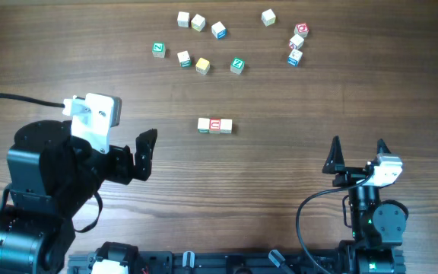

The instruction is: Form a horizontal line

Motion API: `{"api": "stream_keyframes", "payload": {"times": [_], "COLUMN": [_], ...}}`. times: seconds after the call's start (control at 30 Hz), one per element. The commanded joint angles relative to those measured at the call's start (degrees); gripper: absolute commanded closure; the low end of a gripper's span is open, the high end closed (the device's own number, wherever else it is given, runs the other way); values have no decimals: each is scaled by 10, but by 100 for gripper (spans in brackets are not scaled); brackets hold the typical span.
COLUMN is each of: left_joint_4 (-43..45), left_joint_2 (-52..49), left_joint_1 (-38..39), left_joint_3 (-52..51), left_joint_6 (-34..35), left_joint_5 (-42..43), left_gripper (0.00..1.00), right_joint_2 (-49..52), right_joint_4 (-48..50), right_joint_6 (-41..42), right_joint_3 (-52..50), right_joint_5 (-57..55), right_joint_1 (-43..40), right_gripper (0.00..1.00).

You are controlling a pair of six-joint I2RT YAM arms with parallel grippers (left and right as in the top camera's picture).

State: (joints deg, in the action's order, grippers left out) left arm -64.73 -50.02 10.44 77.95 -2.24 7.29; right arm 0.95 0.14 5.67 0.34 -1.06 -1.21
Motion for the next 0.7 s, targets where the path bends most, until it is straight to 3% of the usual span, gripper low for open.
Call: {"api": "stream_keyframes", "payload": {"times": [0.0,0.47,0.67], "left_joint_4": [1,1,1], "left_joint_2": [-2,2,30], "left_joint_1": [-2,-2,-6], "left_joint_3": [5,-5,-70], "left_joint_6": [-1,-1,-1], "left_joint_5": [-3,-3,-3], "left_gripper": [0,0,0], "right_joint_2": [-5,-5,-5], "right_joint_4": [2,2,2], "right_joint_6": [-11,-12,-12], "right_joint_3": [0,0,0], "right_joint_5": [12,12,12], "right_joint_1": [-3,-3,-3], "right_gripper": [0,0,0]}}
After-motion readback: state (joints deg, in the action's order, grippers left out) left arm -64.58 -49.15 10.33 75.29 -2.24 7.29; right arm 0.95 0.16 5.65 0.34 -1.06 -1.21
